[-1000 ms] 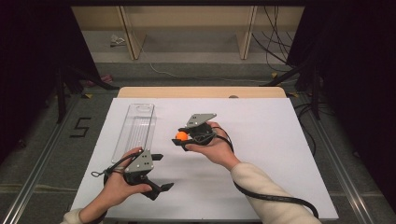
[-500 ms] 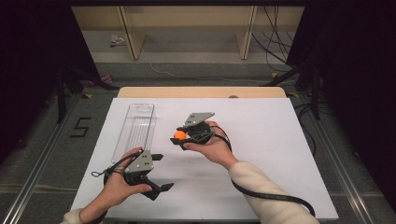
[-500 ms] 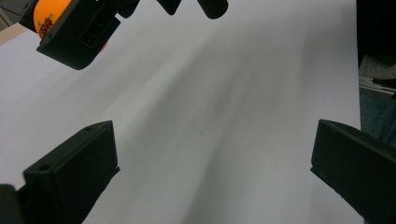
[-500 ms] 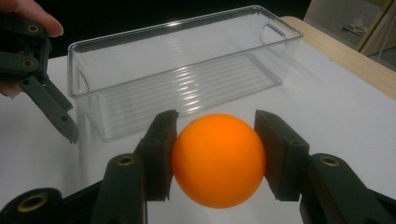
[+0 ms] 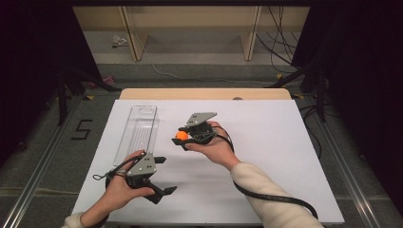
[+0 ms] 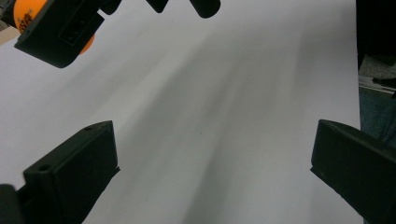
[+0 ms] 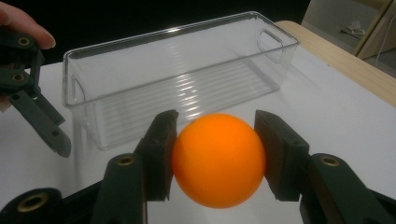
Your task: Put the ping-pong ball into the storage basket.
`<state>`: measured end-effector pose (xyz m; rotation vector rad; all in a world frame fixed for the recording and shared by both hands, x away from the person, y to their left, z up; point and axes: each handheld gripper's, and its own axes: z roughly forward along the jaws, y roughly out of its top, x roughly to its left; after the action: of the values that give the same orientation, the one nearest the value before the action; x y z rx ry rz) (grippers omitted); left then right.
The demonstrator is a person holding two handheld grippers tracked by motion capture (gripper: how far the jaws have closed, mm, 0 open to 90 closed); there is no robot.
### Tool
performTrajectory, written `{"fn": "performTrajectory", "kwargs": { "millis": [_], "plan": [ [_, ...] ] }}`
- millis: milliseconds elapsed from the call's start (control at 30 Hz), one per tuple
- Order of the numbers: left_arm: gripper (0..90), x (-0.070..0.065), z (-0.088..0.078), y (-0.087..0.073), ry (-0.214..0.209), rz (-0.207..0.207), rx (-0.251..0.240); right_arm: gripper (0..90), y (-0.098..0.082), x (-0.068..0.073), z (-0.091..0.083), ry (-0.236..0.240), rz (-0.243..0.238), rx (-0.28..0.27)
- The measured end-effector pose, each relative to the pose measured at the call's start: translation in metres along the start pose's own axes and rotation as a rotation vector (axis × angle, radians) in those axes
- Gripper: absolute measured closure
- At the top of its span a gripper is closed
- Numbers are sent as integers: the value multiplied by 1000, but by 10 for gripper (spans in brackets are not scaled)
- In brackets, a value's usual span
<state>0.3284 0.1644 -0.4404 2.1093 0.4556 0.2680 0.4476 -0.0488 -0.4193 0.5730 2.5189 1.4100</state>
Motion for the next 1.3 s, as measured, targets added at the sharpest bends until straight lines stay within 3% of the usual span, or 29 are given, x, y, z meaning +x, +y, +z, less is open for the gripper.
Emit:
{"fn": "performTrajectory", "kwargs": {
  "millis": [1300],
  "plan": [
    [0,0,1,-1,-5,-4,4,515,13,-4,11,-3,6,-18]
  ]
}}
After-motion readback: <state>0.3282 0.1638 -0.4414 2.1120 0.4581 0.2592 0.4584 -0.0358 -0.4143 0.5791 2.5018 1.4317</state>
